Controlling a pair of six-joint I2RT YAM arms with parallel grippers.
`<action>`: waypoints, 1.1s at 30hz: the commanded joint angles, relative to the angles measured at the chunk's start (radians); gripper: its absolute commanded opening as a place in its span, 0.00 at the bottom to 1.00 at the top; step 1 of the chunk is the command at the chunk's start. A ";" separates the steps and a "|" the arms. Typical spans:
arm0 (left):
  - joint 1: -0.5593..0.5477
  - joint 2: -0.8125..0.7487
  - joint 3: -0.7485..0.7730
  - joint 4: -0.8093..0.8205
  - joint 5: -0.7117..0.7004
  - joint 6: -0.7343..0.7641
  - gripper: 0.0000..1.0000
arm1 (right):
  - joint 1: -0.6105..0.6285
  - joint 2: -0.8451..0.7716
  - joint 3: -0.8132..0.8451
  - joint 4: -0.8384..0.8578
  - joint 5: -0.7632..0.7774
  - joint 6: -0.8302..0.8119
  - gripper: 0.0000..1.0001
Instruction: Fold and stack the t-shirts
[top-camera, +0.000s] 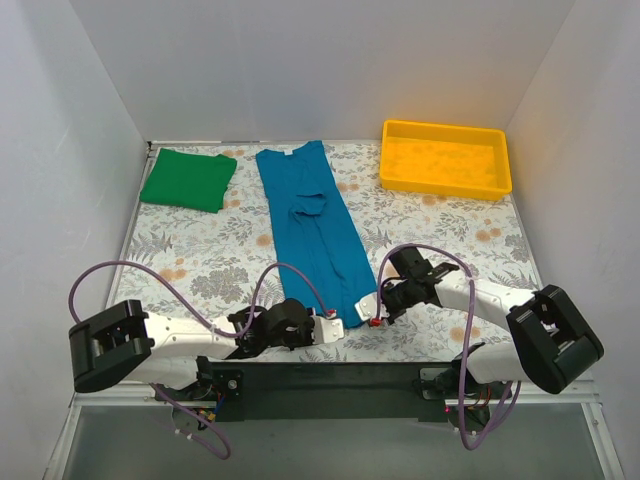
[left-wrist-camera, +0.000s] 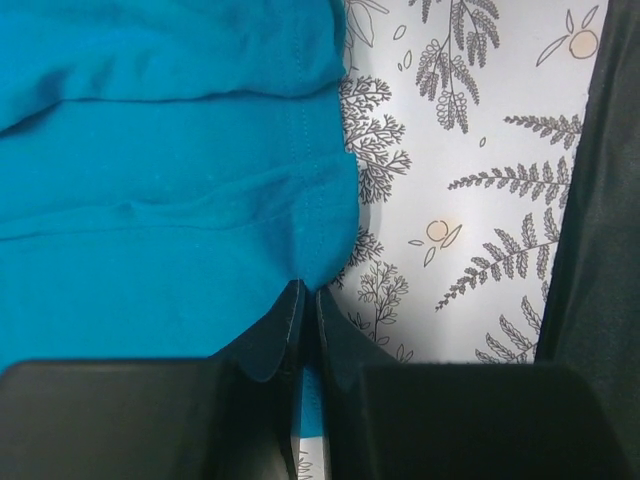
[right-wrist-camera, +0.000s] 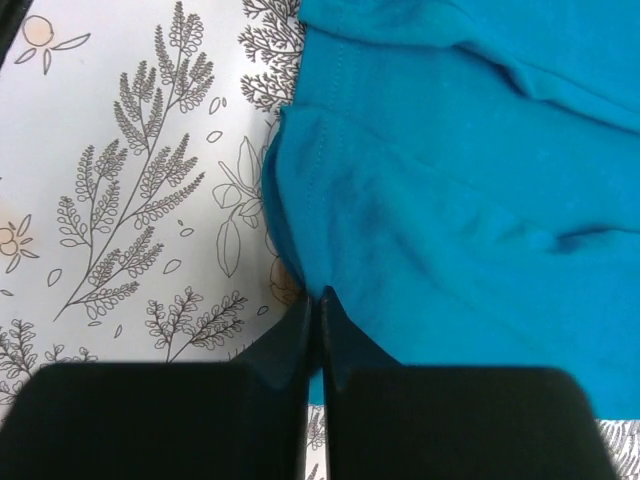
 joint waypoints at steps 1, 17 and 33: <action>0.002 -0.039 -0.030 0.037 0.018 0.021 0.00 | 0.003 0.029 -0.025 -0.012 0.121 0.051 0.01; 0.368 -0.075 0.074 0.040 0.461 0.067 0.00 | -0.006 0.159 0.447 -0.267 0.021 0.185 0.01; 0.835 0.458 0.535 0.152 0.587 0.074 0.00 | -0.109 0.780 1.252 -0.144 0.230 0.598 0.01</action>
